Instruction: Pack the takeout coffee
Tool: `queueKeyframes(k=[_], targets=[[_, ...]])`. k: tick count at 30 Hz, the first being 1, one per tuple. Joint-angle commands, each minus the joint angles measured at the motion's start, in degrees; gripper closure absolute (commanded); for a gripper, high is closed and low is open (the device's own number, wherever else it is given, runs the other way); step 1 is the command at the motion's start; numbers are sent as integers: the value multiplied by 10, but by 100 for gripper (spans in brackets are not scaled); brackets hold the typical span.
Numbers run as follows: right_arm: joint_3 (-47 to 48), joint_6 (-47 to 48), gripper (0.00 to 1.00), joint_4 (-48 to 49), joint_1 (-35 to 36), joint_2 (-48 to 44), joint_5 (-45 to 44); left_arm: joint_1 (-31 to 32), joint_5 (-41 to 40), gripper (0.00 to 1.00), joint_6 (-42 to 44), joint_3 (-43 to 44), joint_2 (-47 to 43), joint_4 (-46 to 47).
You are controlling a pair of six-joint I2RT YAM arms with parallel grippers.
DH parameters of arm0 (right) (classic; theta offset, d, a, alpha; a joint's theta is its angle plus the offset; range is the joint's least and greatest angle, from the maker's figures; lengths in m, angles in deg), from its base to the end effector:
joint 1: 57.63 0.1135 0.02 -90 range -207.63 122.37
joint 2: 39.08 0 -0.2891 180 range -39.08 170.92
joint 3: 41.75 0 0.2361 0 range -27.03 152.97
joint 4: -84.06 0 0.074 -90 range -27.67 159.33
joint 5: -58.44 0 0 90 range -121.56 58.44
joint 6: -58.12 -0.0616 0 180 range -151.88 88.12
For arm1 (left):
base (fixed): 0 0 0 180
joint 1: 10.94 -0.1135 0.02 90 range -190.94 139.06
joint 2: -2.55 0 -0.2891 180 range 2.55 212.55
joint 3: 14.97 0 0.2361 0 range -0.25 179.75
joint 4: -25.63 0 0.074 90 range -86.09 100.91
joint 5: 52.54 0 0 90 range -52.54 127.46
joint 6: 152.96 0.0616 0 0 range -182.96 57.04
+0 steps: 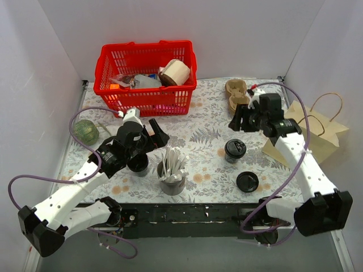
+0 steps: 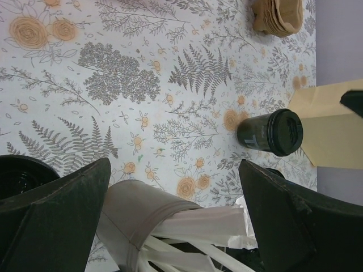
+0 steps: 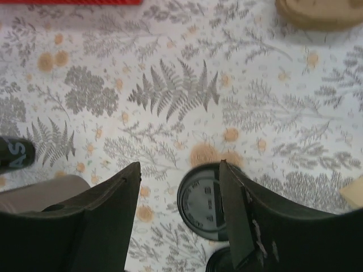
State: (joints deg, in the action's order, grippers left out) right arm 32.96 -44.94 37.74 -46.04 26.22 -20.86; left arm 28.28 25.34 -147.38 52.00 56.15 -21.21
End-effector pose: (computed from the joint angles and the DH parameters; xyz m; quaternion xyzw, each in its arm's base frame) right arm 0.2325 0.0594 0.3340 -0.0302 0.8911 0.1765 0.4169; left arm 0.1555 -0.1102 0.3268 -0.3827 0.7894 -0.3712 0.3043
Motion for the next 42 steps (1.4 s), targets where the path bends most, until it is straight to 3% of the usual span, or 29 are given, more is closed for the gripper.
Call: queueKeyframes(k=[1,5,11,17,25,33,42], targets=[[122,8,34,27,21,93,-68,1,18,2,8,1,25,35],[217,5,34,25,20,226,-149,-5,25,2,14,2,30,50],[377,13,35,-22,21,417,-200,-19,17,2,17,6,20,48],[522,-20,35,-57,21,542,-276,-22,-24,2,19,0,14,30],[566,-62,39,-34,19,611,-306,-25,-48,2,17,-4,6,15],[566,-66,41,6,17,636,-276,-25,-43,2,18,-7,7,14],[542,-71,57,27,16,636,-271,-25,-44,2,20,-14,3,14]])
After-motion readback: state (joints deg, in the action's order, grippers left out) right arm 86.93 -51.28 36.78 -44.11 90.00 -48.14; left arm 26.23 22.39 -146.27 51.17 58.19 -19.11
